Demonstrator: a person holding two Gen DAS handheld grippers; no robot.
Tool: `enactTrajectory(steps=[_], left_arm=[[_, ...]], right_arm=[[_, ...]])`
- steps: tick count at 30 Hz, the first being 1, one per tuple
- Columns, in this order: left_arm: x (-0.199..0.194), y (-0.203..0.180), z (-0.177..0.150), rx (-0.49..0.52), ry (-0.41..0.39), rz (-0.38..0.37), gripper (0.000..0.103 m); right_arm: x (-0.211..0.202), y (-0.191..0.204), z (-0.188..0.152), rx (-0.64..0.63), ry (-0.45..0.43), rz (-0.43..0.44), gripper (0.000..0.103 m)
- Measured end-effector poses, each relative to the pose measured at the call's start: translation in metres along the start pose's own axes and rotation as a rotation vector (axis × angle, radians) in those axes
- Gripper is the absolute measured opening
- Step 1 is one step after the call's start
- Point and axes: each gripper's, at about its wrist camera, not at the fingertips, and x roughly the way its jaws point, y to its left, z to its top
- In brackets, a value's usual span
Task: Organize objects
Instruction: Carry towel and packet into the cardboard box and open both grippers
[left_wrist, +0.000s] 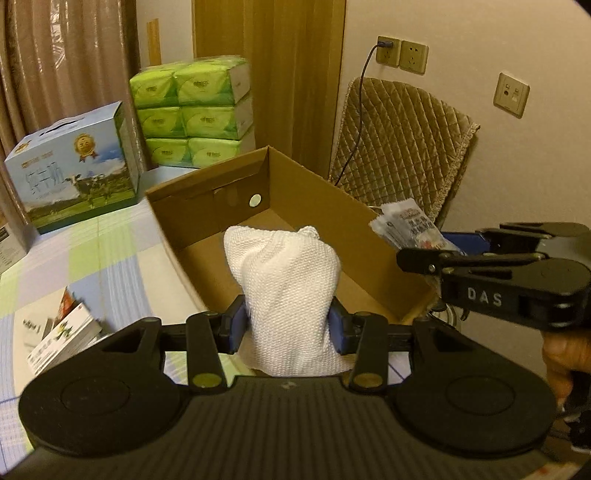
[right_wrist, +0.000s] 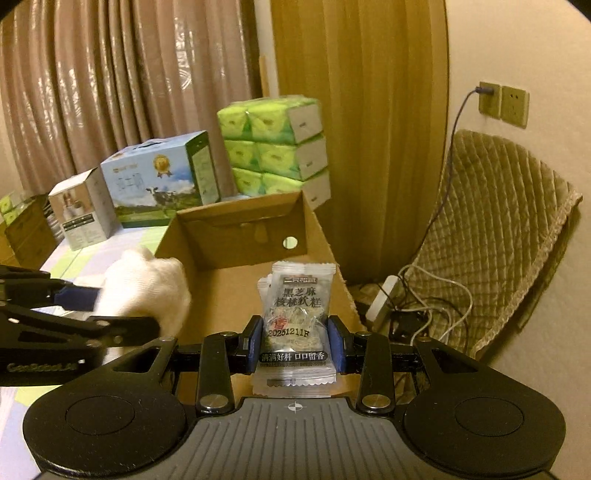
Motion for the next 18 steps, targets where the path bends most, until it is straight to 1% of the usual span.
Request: enactTrajectory(steps=[2, 4, 7, 10, 13, 15, 16, 17, 18], left_arm=[[0.01, 0.0, 0.003, -0.005, -0.008, 0.0, 0.049], [0.012, 0.0, 0.004, -0.006, -0.011, 0.005, 0.051], [0.008, 0.004, 0.002, 0.002, -0.024, 0.025, 0.052], [0.0, 0.012, -0.004, -0.013, -0.026, 0.044, 0.052], [-0.009, 0.021, -0.01, -0.035, -0.023, 0.057, 0.052], [-0.015, 0.026, -0.014, -0.049, -0.026, 0.064, 0.052], [-0.017, 0.028, -0.016, -0.055, -0.025, 0.067, 0.052], [-0.019, 0.03, -0.018, -0.06, -0.025, 0.072, 0.053], [-0.022, 0.032, -0.02, -0.064, -0.025, 0.078, 0.054]], right_arm=[[0.003, -0.002, -0.001, 0.002, 0.003, 0.003, 0.034], [0.006, -0.002, -0.002, 0.002, 0.01, 0.005, 0.034], [0.011, -0.001, -0.004, 0.003, 0.021, 0.012, 0.034], [0.016, 0.003, -0.003, 0.001, 0.022, 0.02, 0.034], [0.018, 0.007, 0.001, -0.002, -0.003, 0.04, 0.035], [0.019, 0.007, 0.005, 0.013, -0.027, 0.065, 0.051], [0.017, 0.007, 0.007, 0.028, -0.034, 0.071, 0.067], [0.015, 0.006, 0.008, 0.038, -0.043, 0.074, 0.07], [0.011, 0.007, 0.01, 0.04, -0.051, 0.075, 0.07]])
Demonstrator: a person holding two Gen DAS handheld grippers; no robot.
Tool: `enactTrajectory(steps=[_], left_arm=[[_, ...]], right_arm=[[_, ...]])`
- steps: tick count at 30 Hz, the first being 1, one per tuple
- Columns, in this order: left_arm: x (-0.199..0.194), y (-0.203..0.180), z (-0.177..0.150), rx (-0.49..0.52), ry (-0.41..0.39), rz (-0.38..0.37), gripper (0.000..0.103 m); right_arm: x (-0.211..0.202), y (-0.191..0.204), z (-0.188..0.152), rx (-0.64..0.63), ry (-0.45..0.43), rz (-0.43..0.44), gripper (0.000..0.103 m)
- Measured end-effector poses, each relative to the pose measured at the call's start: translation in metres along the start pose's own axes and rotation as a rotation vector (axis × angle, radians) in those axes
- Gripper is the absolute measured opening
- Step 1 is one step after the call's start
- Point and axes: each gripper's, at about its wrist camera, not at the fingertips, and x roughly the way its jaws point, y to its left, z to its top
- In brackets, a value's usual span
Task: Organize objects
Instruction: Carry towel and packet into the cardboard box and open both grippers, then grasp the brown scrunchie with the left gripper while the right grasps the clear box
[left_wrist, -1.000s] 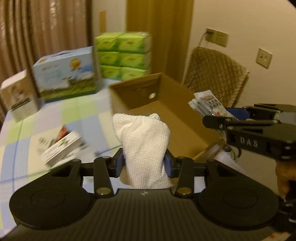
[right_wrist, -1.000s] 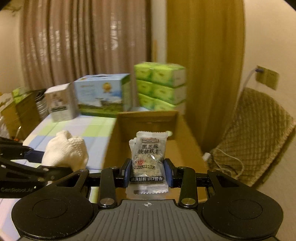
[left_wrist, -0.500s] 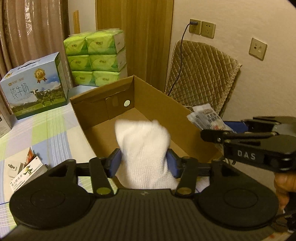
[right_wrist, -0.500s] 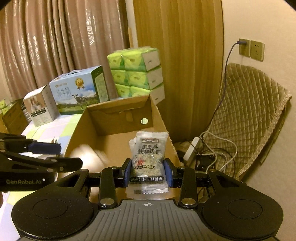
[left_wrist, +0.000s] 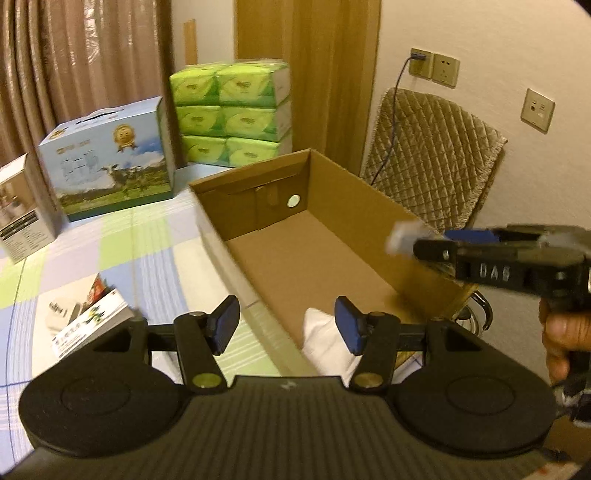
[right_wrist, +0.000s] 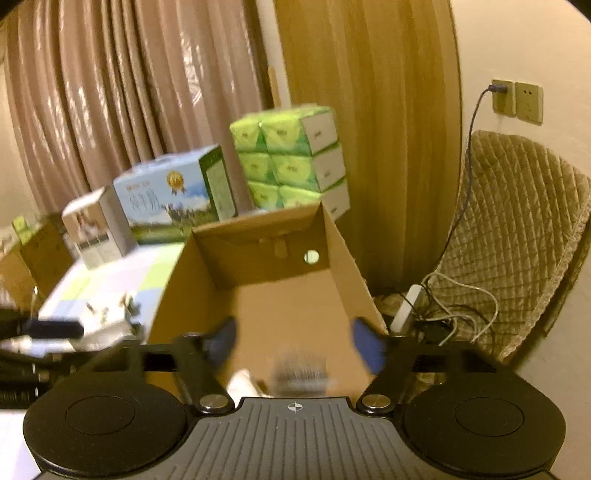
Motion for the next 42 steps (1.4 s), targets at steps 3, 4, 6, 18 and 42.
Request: enactTrajectory(steps=[3, 4, 6, 18, 42], left_arm=[[-0.011, 0.008, -0.007, -0.015, -0.008, 0.019, 0.058], [-0.015, 0.01, -0.009, -0.022, -0.011, 0.026, 0.059], [-0.024, 0.016, -0.015, -0.035, -0.016, 0.039, 0.059], [-0.098, 0.073, -0.078, -0.184, -0.021, 0.161, 0.07], [-0.118, 0.177, -0.139, -0.306, 0.026, 0.344, 0.078]], right_arm=[[-0.013, 0.004, 0.002, 0.0, -0.015, -0.005, 0.07], [-0.018, 0.005, 0.002, 0.001, -0.015, -0.002, 0.07], [-0.029, 0.011, 0.001, 0.008, -0.02, 0.003, 0.07], [-0.082, 0.105, -0.03, -0.046, -0.04, 0.183, 0.08], [0.008, 0.209, -0.087, -0.216, 0.111, 0.264, 0.082]])
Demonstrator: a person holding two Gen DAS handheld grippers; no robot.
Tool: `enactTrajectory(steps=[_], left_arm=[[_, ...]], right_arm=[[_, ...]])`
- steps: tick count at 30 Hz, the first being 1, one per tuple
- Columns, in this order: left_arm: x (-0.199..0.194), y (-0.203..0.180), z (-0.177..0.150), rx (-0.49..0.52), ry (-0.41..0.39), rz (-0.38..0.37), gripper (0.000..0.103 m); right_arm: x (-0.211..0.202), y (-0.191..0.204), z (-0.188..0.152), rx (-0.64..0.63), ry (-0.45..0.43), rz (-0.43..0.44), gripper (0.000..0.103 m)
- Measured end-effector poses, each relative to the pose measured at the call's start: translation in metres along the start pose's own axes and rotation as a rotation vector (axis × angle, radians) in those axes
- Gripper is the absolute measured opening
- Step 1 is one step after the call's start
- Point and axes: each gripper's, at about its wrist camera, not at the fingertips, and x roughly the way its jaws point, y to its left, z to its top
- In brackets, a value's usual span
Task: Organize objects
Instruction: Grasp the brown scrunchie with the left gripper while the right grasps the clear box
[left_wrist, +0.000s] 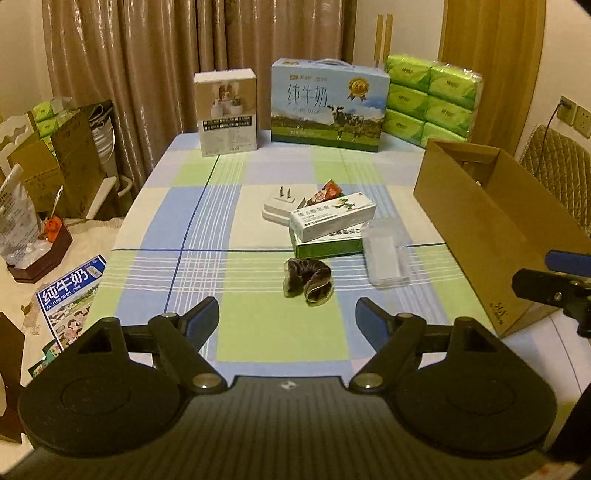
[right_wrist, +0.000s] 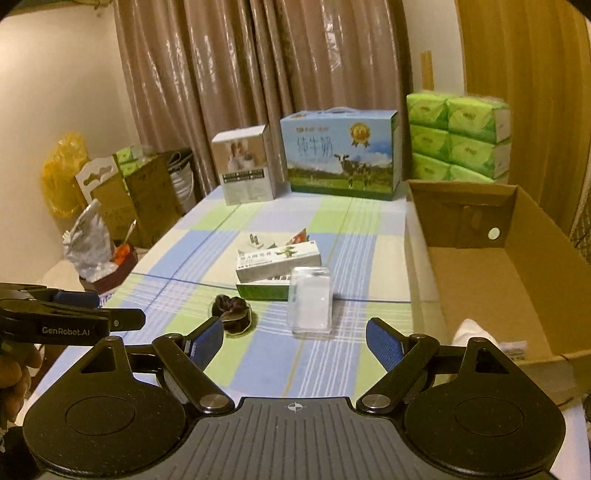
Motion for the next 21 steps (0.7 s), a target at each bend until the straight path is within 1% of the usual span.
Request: enactTrajectory(steps=[6, 12, 16, 21], left_arm=[[0.029, 0.008, 0.0, -0.002, 0.022, -0.006, 0.078], [0.061, 0.014, -0.002, 0.009, 0.03, -0.023, 0.078], [0.084, 0.012, -0.004, 0.022, 0.039, -0.034, 0.078], [0.11, 0.009, -0.006, 0.023, 0.032, -0.044, 0.077]], right_arm=[[0.032, 0.003, -0.001, -0.023, 0.023, 0.004, 0.082], [0.072, -0.004, -0.001, -0.022, 0.045, -0.014, 0.082], [0.099, -0.01, -0.001, -0.019, 0.065, -0.021, 0.082], [0.13, -0.017, 0.004, -0.024, 0.092, -0.028, 0.082]])
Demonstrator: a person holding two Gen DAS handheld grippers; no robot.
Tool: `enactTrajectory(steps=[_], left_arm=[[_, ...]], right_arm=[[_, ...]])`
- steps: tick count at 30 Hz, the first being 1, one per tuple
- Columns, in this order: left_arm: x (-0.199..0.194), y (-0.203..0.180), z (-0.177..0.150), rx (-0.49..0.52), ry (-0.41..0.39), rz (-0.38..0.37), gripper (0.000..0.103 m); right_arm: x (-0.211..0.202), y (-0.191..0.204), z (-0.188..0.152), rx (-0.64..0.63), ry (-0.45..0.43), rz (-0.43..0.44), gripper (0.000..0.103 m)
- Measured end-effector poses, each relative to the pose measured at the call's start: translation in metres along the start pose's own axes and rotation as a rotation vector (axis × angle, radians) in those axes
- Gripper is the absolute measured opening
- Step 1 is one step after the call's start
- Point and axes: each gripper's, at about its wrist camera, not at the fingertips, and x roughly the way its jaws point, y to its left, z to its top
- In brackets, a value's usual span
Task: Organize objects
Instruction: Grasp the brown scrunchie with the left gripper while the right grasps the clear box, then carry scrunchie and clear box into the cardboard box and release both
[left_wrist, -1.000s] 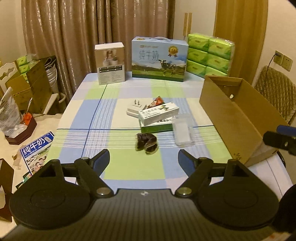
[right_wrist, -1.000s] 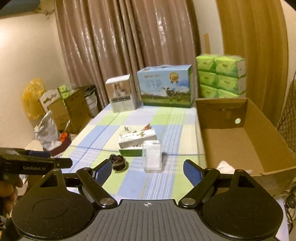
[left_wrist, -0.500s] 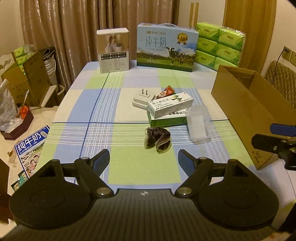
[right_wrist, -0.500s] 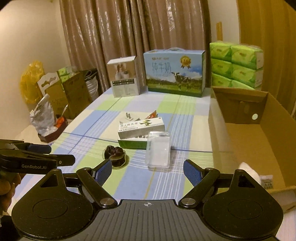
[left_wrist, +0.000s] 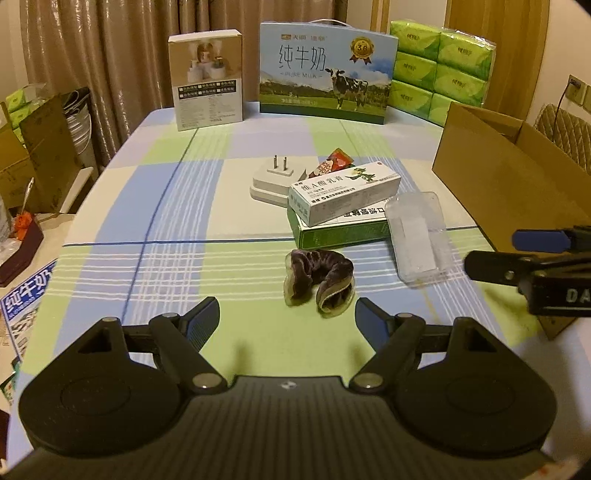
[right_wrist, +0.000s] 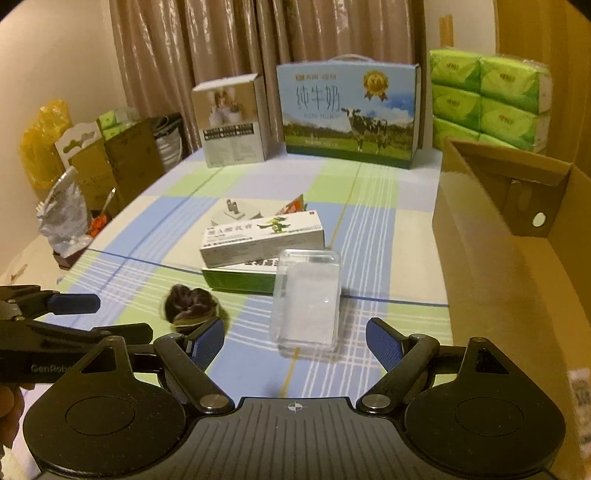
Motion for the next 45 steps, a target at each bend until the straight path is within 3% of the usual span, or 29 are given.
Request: enactTrajectory(steps=[9, 16, 18, 22, 25, 30, 33, 35, 45], left_arm=[[0.039, -0.005, 0.005, 0.097, -0.007, -0.024, 0.076], [0.062, -0.011, 0.014, 0.143, -0.003, -0.059, 0.067], [0.069, -0.014, 0.014, 0.163, 0.014, -0.067, 0.062], [0.078, -0.016, 0.015, 0.167, 0.039, -0.09, 0.027], [0.076, -0.01, 0.015, 0.123, 0.046, -0.087, 0.018], [0.071, 0.002, 0.017, 0.055, 0.044, -0.063, 0.017], [0.07, 0.005, 0.018, 0.034, 0.042, -0.057, 0.017], [0.069, 0.004, 0.019, 0.033, 0.038, -0.058, 0.017], [0.054, -0.003, 0.017, 0.045, 0.023, -0.072, 0.017]], right_arm=[[0.035, -0.012, 0.012, 0.02, 0.026, -0.013, 0.081], [0.043, -0.017, 0.014, 0.027, 0.045, -0.006, 0.081], [0.045, -0.015, 0.014, 0.02, 0.049, 0.003, 0.081], [0.05, -0.013, 0.015, 0.008, 0.055, 0.008, 0.081], [0.056, -0.01, 0.015, 0.005, 0.065, 0.006, 0.081], [0.067, -0.01, 0.014, 0.021, 0.081, -0.004, 0.075], [0.074, -0.007, 0.012, -0.004, 0.09, -0.021, 0.067], [0.077, -0.005, 0.011, -0.014, 0.092, -0.039, 0.056], [0.039, -0.001, 0.013, -0.003, 0.05, -0.051, 0.055]])
